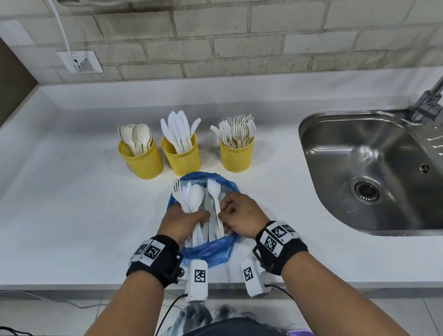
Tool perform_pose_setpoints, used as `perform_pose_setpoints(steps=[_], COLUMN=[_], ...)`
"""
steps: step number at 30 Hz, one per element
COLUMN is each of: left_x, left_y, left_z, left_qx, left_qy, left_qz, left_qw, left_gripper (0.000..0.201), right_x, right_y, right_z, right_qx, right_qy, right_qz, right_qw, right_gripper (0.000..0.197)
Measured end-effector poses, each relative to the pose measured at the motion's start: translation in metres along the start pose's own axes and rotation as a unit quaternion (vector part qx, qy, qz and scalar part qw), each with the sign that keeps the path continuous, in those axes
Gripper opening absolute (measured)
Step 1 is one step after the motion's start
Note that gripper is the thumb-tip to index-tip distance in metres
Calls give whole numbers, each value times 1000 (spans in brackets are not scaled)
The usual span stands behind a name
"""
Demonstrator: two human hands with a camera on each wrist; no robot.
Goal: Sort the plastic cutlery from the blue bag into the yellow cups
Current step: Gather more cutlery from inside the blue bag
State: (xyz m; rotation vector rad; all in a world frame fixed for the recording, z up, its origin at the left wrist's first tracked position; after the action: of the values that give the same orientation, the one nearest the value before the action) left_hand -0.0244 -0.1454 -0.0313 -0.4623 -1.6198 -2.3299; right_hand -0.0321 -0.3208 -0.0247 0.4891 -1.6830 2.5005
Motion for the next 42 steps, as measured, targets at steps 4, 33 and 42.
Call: perform_pose_setpoints(steps=[4,33,42], left_x=[2,46,65], left_y=[2,101,124], left_z=[-4,-7,-12], left_qx=[17,205,62], left_qy=[-8,-18,-80], left_qz=[-11,-198,-205], left_qw=[1000,958,974], left_gripper=[30,12,38], right_x=[0,25,32], right_y=[-2,-40,-73], right_z=[0,-9,-6], right_qx=[1,-89,-177], right_qy=[-13,-86,-52], right_qz=[4,52,80], right_qw=[1000,991,980], right_gripper=[12,66,46])
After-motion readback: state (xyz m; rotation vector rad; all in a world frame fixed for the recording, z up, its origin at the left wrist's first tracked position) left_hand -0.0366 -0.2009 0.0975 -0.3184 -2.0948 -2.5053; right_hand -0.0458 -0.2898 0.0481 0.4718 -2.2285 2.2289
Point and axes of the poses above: each hand's wrist, its own x-axis away from the middle knuckle, its own z-axis out of the back of the hand, y = z × x, the point moved 6 cm from there along -x, towards the middle knuckle, and after that the axes turned 4 degrees about -x, right-handed, at the moved point
